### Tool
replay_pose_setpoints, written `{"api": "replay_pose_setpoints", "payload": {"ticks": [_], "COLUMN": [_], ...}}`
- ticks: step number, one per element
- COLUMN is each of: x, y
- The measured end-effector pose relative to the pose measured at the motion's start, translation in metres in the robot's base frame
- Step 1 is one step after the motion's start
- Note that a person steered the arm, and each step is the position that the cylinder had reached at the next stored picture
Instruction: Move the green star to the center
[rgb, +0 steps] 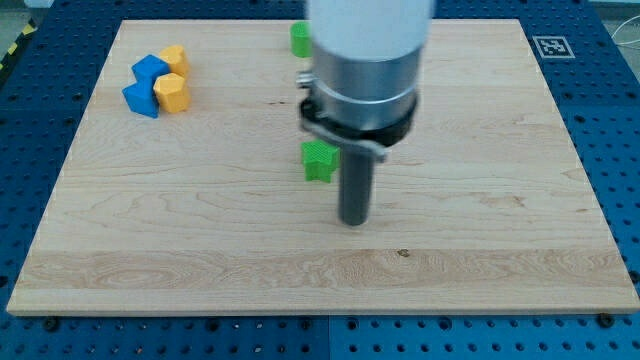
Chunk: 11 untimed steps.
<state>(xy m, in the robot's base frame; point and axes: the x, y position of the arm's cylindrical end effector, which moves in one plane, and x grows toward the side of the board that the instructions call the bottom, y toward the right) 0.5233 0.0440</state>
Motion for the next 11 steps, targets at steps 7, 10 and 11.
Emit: {"api": "replay_pose_setpoints", "payload": {"ticks": [7,10,11], "x": [-0.057,-0.09,-0.106], "y": [-0.075,-0.12,-0.165]}}
